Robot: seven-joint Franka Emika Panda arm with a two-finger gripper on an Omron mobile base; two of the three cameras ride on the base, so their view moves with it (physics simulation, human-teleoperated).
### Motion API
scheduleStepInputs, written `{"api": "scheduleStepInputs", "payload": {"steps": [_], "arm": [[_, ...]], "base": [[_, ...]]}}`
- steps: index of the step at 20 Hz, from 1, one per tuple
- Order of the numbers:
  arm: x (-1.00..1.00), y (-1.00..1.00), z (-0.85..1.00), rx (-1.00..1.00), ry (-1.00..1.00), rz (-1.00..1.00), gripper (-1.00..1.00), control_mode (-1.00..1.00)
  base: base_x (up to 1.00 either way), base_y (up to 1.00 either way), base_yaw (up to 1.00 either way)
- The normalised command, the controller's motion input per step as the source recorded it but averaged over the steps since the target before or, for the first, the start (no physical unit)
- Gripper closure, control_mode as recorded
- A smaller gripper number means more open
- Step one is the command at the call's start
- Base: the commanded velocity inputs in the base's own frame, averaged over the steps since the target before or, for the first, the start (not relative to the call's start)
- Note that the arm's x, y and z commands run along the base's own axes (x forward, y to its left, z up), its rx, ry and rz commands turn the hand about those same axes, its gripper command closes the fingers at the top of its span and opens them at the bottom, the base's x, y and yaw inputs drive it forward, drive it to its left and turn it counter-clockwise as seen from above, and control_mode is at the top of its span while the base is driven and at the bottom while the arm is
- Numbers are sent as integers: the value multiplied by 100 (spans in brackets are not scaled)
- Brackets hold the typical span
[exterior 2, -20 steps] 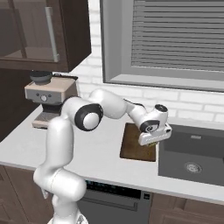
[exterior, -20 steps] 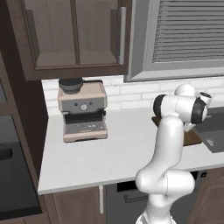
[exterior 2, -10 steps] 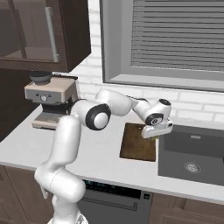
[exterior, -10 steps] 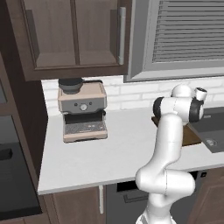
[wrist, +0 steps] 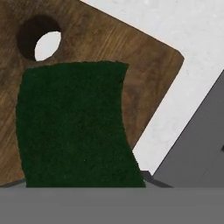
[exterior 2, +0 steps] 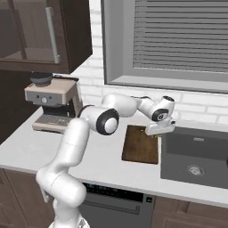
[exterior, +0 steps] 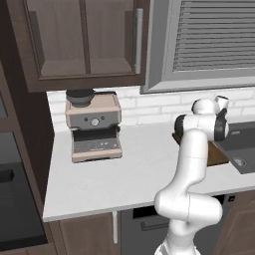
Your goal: Pick up the sponge from the counter and clean the cutting board by briefly scrubbing or pressing down on the cutting board. Once finished, release the sponge.
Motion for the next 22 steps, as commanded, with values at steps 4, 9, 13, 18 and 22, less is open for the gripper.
{"api": "scheduleStepInputs", "payload": {"steps": [4, 9, 13, 18, 22], "arm": [[-19, 10, -92, 0, 0, 10, 100, -100], [-99, 2, -69, 0, -19, 11, 100, -100], [-100, 0, -19, -2, -32, 10, 100, -100], [-96, 49, 0, -10, -25, 16, 100, -100], [-63, 100, 0, -19, -10, 27, 100, -100]], "base": [[0, 0, 0], [0, 0, 0], [0, 0, 0], [0, 0, 0], [0, 0, 0]]}}
